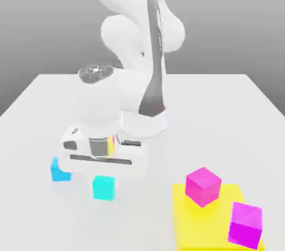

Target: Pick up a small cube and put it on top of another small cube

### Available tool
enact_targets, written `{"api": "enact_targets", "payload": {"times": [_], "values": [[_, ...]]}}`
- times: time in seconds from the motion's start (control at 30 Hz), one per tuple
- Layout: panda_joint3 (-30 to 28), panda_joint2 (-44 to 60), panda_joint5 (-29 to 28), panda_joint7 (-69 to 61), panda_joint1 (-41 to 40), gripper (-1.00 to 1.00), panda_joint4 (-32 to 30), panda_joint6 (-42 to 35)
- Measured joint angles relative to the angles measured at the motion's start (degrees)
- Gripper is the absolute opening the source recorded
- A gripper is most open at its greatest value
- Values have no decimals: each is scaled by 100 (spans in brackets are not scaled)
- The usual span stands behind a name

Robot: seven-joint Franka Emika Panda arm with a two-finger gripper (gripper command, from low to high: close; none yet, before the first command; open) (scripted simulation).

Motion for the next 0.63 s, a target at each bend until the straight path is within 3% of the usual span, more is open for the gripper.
{"api": "enact_targets", "payload": {"times": [0.37,0.5,0.53,0.63], "values": [[968,-1255,16,-2514,1828,-100,1264,-2521],[1084,-740,-81,-2672,1964,-100,1231,-1976],[1082,-577,-106,-2661,1970,100,1194,-1776],[1082,-577,-106,-2661,1972,100,1194,-1776]]}}
